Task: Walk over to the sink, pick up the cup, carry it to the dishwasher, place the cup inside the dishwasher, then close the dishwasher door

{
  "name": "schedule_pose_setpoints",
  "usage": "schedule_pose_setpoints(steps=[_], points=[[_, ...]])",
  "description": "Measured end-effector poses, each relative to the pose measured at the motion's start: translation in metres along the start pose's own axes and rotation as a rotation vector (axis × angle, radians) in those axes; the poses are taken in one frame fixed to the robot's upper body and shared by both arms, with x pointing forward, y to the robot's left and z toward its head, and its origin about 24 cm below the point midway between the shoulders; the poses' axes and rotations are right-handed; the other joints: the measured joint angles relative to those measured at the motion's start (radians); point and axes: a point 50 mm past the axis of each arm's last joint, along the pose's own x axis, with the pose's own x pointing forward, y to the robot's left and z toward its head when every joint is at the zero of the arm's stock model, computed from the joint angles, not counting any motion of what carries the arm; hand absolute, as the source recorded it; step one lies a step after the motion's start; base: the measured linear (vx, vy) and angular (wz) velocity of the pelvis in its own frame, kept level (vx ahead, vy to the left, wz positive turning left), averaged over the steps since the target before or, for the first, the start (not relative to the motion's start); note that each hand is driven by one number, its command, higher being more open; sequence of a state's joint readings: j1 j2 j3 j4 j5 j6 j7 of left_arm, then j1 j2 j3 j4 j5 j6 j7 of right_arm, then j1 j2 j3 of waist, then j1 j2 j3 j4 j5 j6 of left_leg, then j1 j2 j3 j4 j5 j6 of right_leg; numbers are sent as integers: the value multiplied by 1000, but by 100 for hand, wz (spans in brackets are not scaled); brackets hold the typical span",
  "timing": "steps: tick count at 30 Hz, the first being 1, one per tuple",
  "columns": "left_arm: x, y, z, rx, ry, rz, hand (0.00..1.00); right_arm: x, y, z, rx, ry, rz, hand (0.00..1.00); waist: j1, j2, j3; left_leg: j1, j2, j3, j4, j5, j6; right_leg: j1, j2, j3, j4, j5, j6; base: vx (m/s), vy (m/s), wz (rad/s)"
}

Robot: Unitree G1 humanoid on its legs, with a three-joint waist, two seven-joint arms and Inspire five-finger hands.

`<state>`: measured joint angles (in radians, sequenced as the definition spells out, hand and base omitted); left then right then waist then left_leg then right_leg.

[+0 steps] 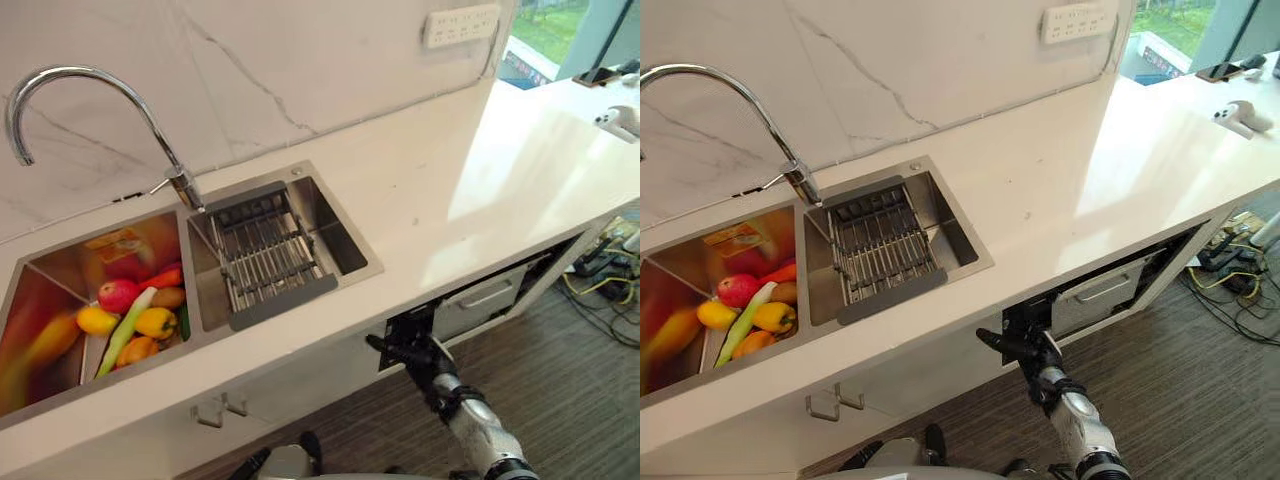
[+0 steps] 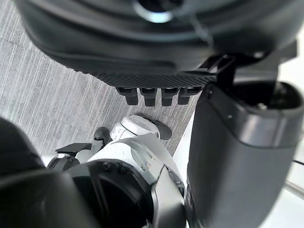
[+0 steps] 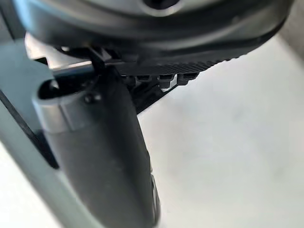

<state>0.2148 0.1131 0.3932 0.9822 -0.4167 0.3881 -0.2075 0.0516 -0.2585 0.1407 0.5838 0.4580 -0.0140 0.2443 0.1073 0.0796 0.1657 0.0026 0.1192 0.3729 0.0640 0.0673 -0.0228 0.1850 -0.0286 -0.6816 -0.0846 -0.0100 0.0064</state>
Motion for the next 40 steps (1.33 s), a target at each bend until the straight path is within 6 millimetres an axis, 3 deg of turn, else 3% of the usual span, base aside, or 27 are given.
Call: schedule_pose_setpoints(steps=[5, 11, 14, 17, 21, 25, 28, 31, 33, 34, 35, 36, 37, 38, 39, 40], points=[[0, 2, -4, -61, 12, -10, 100, -23, -12, -35, -159, 134, -29, 100, -7, -16, -5, 2, 2, 28, 10, -17, 0, -13, -7, 28, 7, 2, 3, 73, 70, -16], [-2, 3, -4, -148, 34, -113, 100, -60, -73, -65, 66, 202, -435, 100, -37, -37, -4, 26, 17, 83, 49, -57, 0, -10, -15, 89, 20, 4, 5, 59, 72, -29], [-3, 3, -4, -189, 28, -131, 100, -79, -86, -84, 176, 254, -540, 100, -41, -48, 1, 18, 45, 101, 126, -101, -4, 1, -9, 110, 26, 6, 1, 59, 56, -23], [-4, 6, -3, -194, 29, -142, 100, -86, -82, -99, 201, 310, -538, 100, -46, -46, 3, 7, 67, 98, 189, -133, -7, 11, -3, 113, 27, 5, 1, 22, 48, -6], [-4, 5, -5, -249, 16, -169, 100, -74, -61, -111, 195, 401, -422, 100, -42, -34, 6, -13, 75, 96, 235, -145, -4, 10, -9, 98, 33, -7, -3, -35, 72, 9], [-1, 1, -13, -313, 31, -183, 100, -67, -56, -113, 265, 416, -427, 100, -34, -35, 6, -32, 55, 97, 275, -165, 32, 8, -45, 35, 36, 1, 9, -34, 112, 34], [-1, 1, -19, -305, 53, -179, 100, -65, -53, -115, 270, 438, -414, 100, -21, -37, -3, 26, -25, 41, 106, -137, 22, 1, -76, 20, 23, 20, 45, 14, 180, 26], [-1, 3, -17, -230, 40, -157, 100, -64, -44, -123, 301, 482, -402, 100, -20, -48, -20, 63, -82, 31, 4, -113, 45, 2, -112, -6, 36, 25, 67, 70, 164, 20], [0, 4, -15, -137, 15, -119, 100, -70, -43, -129, 312, 502, -421, 100, -37, -54, -40, 81, -122, -11, -58, -113, 49, -27, -170, -42, 145, -26, 104, 99, 139, 52], [1, 2, -13, -85, -3, -111, 100, -70, -46, -126, 313, 485, -431, 100, -52, -58, -54, 84, -140, -28, -83, -113, 49, -68, -227, -57, 279, -66, 111, 168, 201, 60], [3, -3, -10, 0, -6, -105, 100, -69, -55, -117, 309, 451, -460, 100, -56, -55, -60, 85, -150, -45, -89, -103, 62, -171, -333, -18, 573, -99, 100, 196, 230, 62], [3, -4, -7, 31, -9, -104, 100, -68, -57, -115, 311, 439, -469, 100, -57, -59, -59, 86, -151, -61, -77, -92, 74, -206, -365, 12, 673, -89, 83, 213, 182, 67], [2, -4, 2, 77, -22, -105, 100, -66, -57, -114, 318, 426, -486, 100, -60, -71, -50, 99, -157, -91, -47, -108, 85, -247, -408, 80, 812, -62, 42, 211, 42, 93], [2, -7, 9, 126, -35, -108, 100, -66, -52, -118, 354, 415, -503, 100, -72, -92, -45, 108, -155, -142, -18, -119, 96, -258, -404, 148, 870, -86, 46, 236, -6, 104], [2, -8, 11, 150, -39, -102, 100, -65, -50, -119, 366, 411, -511, 100, -75, -94, -44, 113, -149, -164, -10, -123, 95, -258, -390, 177, 870, -114, 51, 255, -77, 116], [1, -9, 13, 178, -40, -99, 100, -65, -46, -123, 385, 420, -521, 100, -81, -87, -44, 116, -131, -205, 2, -130, 87, -260, -336, 238, 813, -159, 56, 156, -57, 66]])
